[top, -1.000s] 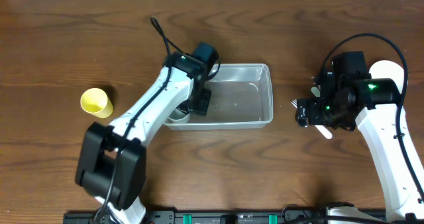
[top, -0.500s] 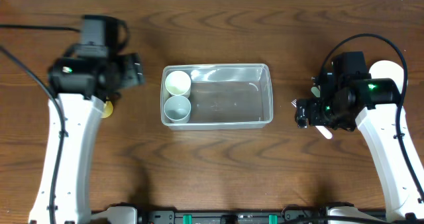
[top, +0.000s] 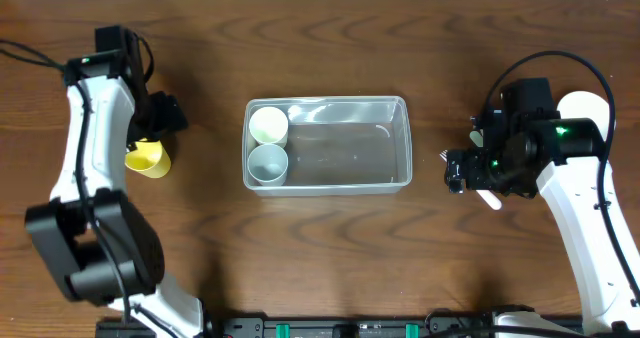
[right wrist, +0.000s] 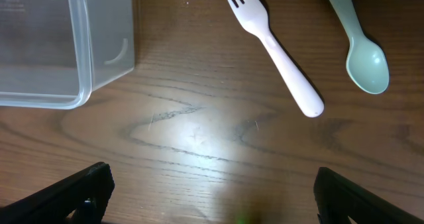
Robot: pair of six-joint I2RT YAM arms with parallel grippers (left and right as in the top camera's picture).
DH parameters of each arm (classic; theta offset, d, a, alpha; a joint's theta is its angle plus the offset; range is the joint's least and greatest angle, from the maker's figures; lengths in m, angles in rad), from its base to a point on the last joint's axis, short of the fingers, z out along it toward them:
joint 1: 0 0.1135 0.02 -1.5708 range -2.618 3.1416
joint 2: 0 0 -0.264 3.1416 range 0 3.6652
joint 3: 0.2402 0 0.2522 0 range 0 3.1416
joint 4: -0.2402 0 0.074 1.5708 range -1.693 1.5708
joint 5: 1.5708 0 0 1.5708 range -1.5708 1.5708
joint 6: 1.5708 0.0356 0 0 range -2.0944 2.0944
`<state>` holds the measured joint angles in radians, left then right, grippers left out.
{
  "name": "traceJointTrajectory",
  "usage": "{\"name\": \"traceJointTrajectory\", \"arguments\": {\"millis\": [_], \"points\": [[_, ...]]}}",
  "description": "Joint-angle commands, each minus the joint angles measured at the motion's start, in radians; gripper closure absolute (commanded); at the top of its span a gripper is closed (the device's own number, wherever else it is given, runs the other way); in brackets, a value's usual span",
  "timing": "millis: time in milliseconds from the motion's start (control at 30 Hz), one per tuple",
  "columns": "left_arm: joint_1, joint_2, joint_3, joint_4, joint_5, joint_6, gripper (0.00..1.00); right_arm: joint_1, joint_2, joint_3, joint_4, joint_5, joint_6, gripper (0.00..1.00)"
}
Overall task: Pack container
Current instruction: 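Release the blue cup and reach the left gripper to the yellow cup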
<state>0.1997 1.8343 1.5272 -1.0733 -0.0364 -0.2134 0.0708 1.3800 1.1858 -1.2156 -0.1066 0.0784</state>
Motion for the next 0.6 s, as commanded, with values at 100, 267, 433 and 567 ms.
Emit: {"name": "traceJointTrajectory", "arguments": {"millis": [100,267,433,567], "points": [[0.002,0.078,-0.004,0.013,0.011,-0.013,0.17,0.0,-0.005,0.016,-0.01,0.006,-0.016,0.02],[0.002,0.124,-0.006,0.013,0.01,-0.013,0.27,0.0,-0.005,0.016,-0.012,0.006,-0.017,0.02],[0.003,0.151,-0.006,0.013,0.01,-0.013,0.4,0.0,-0.005,0.016,-0.015,0.006,-0.024,0.03],[0.003,0.155,-0.007,0.012,0.01,-0.013,0.52,0.0,-0.005,0.016,-0.016,0.006,-0.024,0.03]]}}
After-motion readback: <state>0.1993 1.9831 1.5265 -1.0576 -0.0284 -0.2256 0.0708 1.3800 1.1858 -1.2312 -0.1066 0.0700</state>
